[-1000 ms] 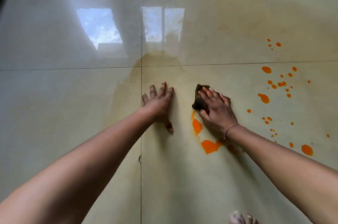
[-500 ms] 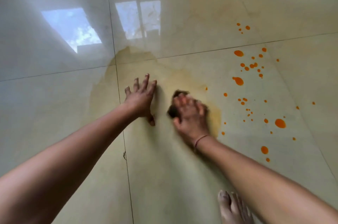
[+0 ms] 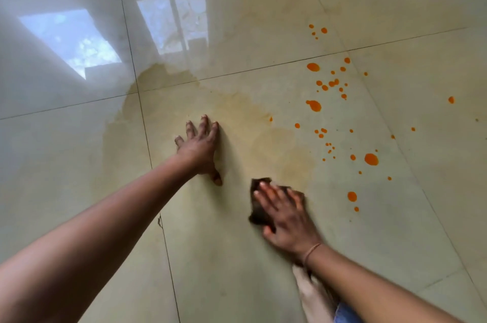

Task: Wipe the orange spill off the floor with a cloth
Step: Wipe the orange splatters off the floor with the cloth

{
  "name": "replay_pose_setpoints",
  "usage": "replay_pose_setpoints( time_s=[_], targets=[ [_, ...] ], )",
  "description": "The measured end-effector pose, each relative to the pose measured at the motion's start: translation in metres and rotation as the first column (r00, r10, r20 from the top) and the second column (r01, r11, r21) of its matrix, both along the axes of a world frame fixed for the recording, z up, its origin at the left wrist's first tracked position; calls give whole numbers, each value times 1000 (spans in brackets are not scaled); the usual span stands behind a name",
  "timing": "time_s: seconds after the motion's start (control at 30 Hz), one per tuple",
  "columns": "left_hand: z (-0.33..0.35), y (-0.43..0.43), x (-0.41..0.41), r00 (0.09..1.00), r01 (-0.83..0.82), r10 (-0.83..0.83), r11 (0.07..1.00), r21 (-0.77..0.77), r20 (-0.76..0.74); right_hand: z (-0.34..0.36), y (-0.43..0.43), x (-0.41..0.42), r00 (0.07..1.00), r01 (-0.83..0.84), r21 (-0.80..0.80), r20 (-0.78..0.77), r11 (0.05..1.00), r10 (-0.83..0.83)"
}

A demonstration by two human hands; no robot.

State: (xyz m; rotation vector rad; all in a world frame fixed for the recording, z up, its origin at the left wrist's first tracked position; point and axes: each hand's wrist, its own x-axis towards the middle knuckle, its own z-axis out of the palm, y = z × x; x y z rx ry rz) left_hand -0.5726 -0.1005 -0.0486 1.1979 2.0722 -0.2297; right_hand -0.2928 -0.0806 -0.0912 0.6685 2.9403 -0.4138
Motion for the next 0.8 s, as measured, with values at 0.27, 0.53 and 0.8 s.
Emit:
replay_pose_setpoints(
  time_s=[0.27,0.53,0.8],
  targets=[
    [-2,11,-1,996,84,-85,996,-34,-27,-3,7,-64,990,140,-10,-6,990,-140],
    [-7,20,3,998,48,-45,995,-84,40,-3,111,-120,877,481,18,-23,877,-481],
    [-1,20,3,996,12,-2,994,-113,86,-4,102,-46,988,154,32,-21,988,-153]
  ],
)
